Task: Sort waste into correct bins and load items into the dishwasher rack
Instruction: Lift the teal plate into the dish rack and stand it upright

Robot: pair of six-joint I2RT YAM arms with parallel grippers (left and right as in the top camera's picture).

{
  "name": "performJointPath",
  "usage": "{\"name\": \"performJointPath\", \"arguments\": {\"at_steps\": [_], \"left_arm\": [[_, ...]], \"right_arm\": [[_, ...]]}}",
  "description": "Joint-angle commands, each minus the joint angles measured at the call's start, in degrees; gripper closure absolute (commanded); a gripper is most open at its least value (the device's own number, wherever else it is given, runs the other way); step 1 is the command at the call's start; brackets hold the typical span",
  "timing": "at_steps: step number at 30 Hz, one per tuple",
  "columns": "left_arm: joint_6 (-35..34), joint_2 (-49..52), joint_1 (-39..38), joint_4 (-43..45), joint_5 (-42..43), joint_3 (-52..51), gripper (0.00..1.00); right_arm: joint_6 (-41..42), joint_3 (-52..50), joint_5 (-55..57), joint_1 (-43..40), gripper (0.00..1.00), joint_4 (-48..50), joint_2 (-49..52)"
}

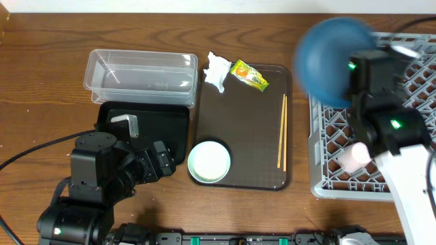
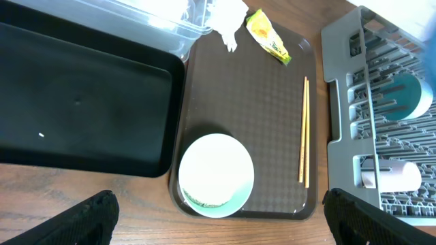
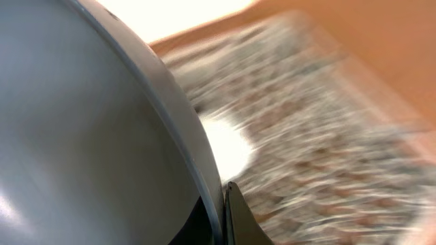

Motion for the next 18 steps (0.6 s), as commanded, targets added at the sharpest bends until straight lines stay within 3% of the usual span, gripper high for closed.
{"name": "performJointPath", "arguments": {"at_steps": [1, 6, 14, 18], "left_arm": [[0.1, -0.1, 0.0, 0.0, -0.3, 0.8, 0.02], [0.1, -0.1, 0.0, 0.0, -0.3, 0.8, 0.02], [0.1, -0.1, 0.0, 0.0, -0.3, 0.8, 0.02], [0.1, -0.1, 0.0, 0.0, -0.3, 0.8, 0.02]], "right_arm": [[-1.5, 0.4, 29.9, -1.5, 0.99, 1.1, -0.5], [-10.6, 0.3, 38.1, -6.0, 0.99, 7.5, 1.9], [-26.4, 0.3, 37.9, -14.8, 0.99, 21.8, 11.7], [-28.5, 0.3, 37.9, -15.8, 0.99, 22.7, 16.5]]}}
